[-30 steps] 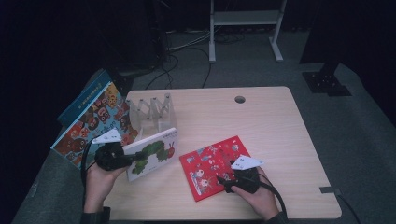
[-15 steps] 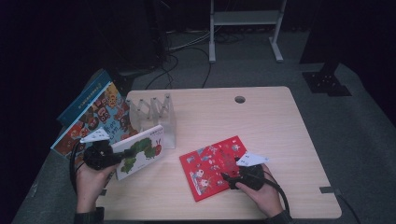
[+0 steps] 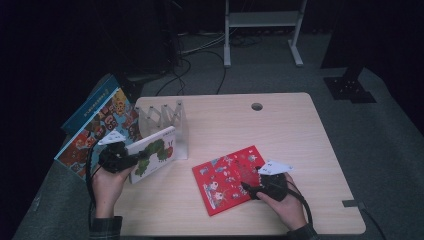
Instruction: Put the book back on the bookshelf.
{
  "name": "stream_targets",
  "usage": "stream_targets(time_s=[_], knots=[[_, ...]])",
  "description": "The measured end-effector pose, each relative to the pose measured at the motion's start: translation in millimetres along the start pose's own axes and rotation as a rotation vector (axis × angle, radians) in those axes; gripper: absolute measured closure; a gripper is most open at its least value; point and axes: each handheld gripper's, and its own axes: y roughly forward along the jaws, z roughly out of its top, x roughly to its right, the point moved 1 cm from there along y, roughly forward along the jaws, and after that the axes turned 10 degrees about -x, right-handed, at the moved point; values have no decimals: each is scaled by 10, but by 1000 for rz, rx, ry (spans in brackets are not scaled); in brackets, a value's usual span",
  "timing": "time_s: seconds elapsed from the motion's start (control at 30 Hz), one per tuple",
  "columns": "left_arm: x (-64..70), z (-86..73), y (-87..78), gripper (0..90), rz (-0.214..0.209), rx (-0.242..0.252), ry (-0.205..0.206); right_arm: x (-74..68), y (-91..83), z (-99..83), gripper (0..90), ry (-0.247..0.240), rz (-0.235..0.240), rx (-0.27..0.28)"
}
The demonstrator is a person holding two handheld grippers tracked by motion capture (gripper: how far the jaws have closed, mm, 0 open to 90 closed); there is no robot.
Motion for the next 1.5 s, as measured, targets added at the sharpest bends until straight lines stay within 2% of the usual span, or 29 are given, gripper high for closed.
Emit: stream_targets(time_s=[0.2,0.37,0.63,0.83,1.07,1.23,1.33,1.5], knots=[[67,147,183,750,18,13,17,33,-19,-3,215,12,-1,7],[86,249,309,749,71,9,32,56,-35,-8,216,19,-3,6],[48,342,497,749,106,36,9,66,-41,-5,218,24,-6,4],[-7,340,619,748,105,50,-5,72,-46,-3,222,19,-9,3],[3,326,702,742,107,76,-17,72,-41,1,225,19,-9,5],[14,292,752,735,100,55,-14,70,-41,4,225,18,-10,5],[22,262,819,723,81,13,-5,72,-44,3,225,16,-11,3],[48,215,907,710,84,-37,1,71,-50,4,225,14,-15,3]])
